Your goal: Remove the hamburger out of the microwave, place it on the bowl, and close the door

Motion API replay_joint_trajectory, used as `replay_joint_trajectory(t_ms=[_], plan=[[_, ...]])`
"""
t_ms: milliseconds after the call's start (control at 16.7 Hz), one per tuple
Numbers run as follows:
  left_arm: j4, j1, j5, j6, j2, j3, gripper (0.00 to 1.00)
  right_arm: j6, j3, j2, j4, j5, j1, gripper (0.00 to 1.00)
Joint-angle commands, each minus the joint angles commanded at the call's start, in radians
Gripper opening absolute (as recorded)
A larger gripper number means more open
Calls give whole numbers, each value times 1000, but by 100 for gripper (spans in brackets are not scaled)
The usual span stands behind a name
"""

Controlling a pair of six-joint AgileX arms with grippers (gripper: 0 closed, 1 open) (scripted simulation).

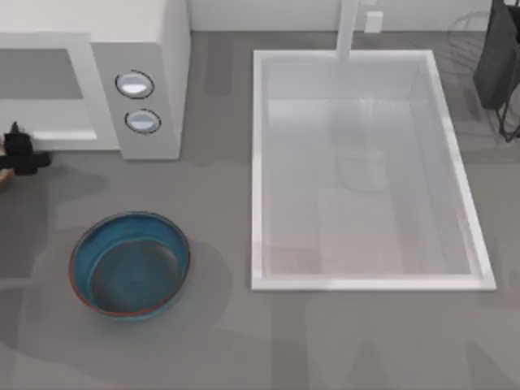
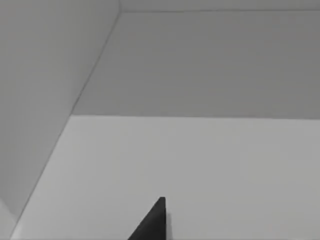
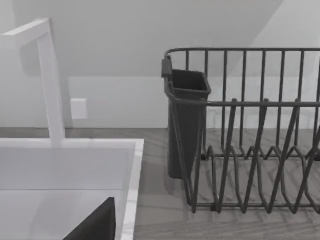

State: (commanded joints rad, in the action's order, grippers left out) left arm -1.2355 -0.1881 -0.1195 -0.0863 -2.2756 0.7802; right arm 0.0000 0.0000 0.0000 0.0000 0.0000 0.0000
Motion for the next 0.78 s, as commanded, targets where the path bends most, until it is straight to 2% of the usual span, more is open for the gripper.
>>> replay_joint_trajectory(t_ms=[480,780], plan=[[-1,4,1,-2,29,-18,0,0,0,0,0,0,0,100],[180,4,3,-3,203,-11,0,0,0,0,0,0,0,100]])
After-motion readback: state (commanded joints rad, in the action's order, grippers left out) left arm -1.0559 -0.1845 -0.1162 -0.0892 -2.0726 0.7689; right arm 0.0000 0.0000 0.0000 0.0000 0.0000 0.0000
